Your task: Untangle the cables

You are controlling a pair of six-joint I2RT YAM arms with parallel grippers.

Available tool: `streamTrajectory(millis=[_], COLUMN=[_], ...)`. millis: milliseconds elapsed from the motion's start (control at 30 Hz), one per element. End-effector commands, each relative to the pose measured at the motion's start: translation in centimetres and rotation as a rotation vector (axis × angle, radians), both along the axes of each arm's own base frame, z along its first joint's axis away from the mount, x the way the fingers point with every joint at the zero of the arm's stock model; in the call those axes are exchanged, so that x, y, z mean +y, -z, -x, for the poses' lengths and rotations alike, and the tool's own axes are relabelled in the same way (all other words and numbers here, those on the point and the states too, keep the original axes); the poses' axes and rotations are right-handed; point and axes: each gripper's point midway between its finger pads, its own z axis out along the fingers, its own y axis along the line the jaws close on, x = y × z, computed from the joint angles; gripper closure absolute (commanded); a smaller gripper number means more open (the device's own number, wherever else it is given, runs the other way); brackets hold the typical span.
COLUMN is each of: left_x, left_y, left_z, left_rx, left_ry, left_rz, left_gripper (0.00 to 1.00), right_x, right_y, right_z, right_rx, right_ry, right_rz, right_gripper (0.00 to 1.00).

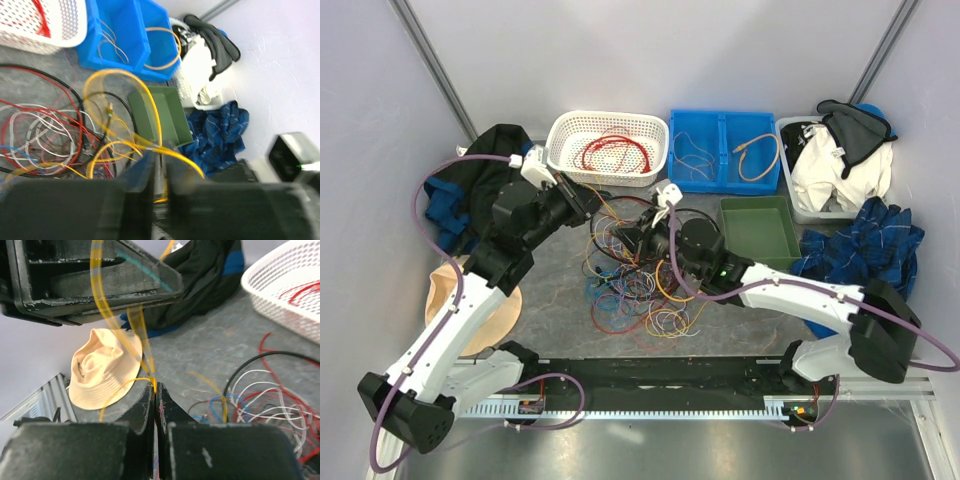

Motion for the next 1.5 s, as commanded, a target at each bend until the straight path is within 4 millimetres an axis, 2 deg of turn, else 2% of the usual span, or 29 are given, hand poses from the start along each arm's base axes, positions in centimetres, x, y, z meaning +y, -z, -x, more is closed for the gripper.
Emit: streamTrajectory(millis=[0, 33, 67, 100, 133, 200, 267, 300, 433, 500, 633, 733, 767, 833, 867, 900, 933, 967, 1000, 1067, 1100, 1133, 1167, 1233, 1267, 1333, 1367, 1433, 1467], left_x=[2.3, 3.3, 4.0, 4.5, 5.4, 6.1, 6.5, 6.5, 6.2, 5.3, 2.6, 1.0, 0.4, -0.4, -0.6, -0.7, -0.7, -0.7, -0.4, -0.1, 0.2, 0.3, 0.5, 1.7, 2.0, 2.9, 3.5, 4.4, 4.9], left_y=[-2.3, -2.4, -2.2, -2.3, -2.3, -2.0, -1.3, -1.2, 1.5, 1.8, 2.0, 3.3, 4.4, 5.2, 7.0, 7.4, 8.0, 8.6, 9.8, 10.4, 10.9, 11.0, 11.2, 12.0, 12.0, 11.3, 11.1, 10.8, 10.1], left_z=[-0.1, -0.5, -0.4, -0.4, -0.6, -0.4, -0.2, -0.1, 0.0, 0.1, 1.2, 1.6, 1.4, 1.7, 1.7, 1.8, 2.0, 2.1, 2.5, 3.0, 3.4, 3.7, 4.0, 4.5, 4.7, 5.3, 5.3, 5.6, 6.0], left_rx=[-0.115, -0.125, -0.124, -0.125, -0.130, -0.130, -0.120, -0.118, -0.072, -0.097, -0.274, -0.221, -0.175, -0.120, -0.043, -0.013, 0.023, 0.052, 0.104, 0.137, 0.157, 0.162, 0.166, 0.208, 0.210, 0.194, 0.179, 0.145, 0.116], left_ry=[-0.098, -0.158, -0.188, -0.217, -0.266, -0.300, -0.318, -0.319, -0.311, -0.271, -0.132, -0.063, -0.048, -0.018, -0.023, -0.022, -0.020, -0.023, -0.029, -0.038, -0.041, -0.040, -0.042, -0.089, -0.102, -0.122, -0.148, -0.161, -0.164], left_rz=[-0.049, -0.060, -0.065, -0.061, -0.061, -0.061, -0.058, -0.052, -0.031, 0.006, 0.233, 0.275, 0.261, 0.253, 0.231, 0.226, 0.218, 0.209, 0.183, 0.166, 0.153, 0.146, 0.128, 0.094, 0.087, 0.074, 0.063, 0.016, 0.012], left_gripper=[0.65, 0.45, 0.32, 0.20, 0.01, 0.00, 0.00, 0.00, 0.00, 0.00, 0.00, 0.01, 0.01, 0.02, 0.02, 0.02, 0.02, 0.02, 0.02, 0.02, 0.01, 0.00, 0.00, 0.00, 0.00, 0.00, 0.00, 0.00, 0.00], right_x=[-3.8, -5.0, -6.3, -7.1, -8.0, -10.3, -11.7, -12.6, -14.5, -14.8, -15.0, -15.3, -14.9, -15.9, -15.1, -17.0, -17.5, -17.1, -18.6, -18.7, -19.8, -19.9, -19.7, -20.4, -20.0, -20.4, -20.1, -20.4, -20.3], right_y=[-7.9, -10.2, -12.0, -12.0, -15.0, -18.5, -19.8, -21.4, -24.7, -26.6, -28.0, -28.4, -27.7, -27.0, -25.8, -24.9, -24.0, -22.3, -21.0, -17.8, -16.8, -15.7, -13.4, -11.4, -8.8, -7.5, -5.7, -5.2, -3.3], right_z=[0.0, -0.6, -0.5, -0.7, -0.7, -1.2, -2.3, -2.4, -3.1, -2.8, -2.7, -3.0, -3.7, -5.4, -6.9, -9.2, -10.6, -12.3, -14.2, -17.2, -18.6, -19.6, -21.2, -23.4, -25.0, -26.7, -27.7, -29.2, -30.3], right_rx=[-0.109, -0.127, -0.157, -0.147, -0.175, -0.208, -0.218, -0.238, -0.260, -0.270, -0.252, -0.239, -0.233, -0.218, -0.194, -0.144, -0.110, -0.074, -0.034, 0.012, 0.033, 0.051, 0.083, 0.101, 0.131, 0.133, 0.149, 0.138, 0.158], right_ry=[0.125, 0.186, 0.221, 0.249, 0.279, 0.372, 0.471, 0.501, 0.589, 0.586, 0.589, 0.619, 0.638, 0.693, 0.681, 0.733, 0.745, 0.727, 0.776, 0.813, 0.849, 0.858, 0.867, 0.893, 0.896, 0.909, 0.908, 0.920, 0.925], right_rz=[-0.088, -0.103, -0.099, -0.050, -0.079, -0.051, -0.012, 0.004, -0.001, -0.026, -0.049, -0.049, -0.020, 0.014, 0.038, 0.032, 0.027, 0.042, 0.042, 0.100, 0.109, 0.122, 0.159, 0.188, 0.233, 0.256, 0.281, 0.276, 0.301], right_gripper=[1.00, 1.00, 1.00, 1.00, 1.00, 1.00, 1.00, 1.00, 1.00, 1.00, 1.00, 1.00, 1.00, 1.00, 1.00, 1.00, 1.00, 1.00, 1.00, 1.00, 1.00, 1.00, 1.00, 1.00, 1.00, 1.00, 1.00, 1.00, 1.00])
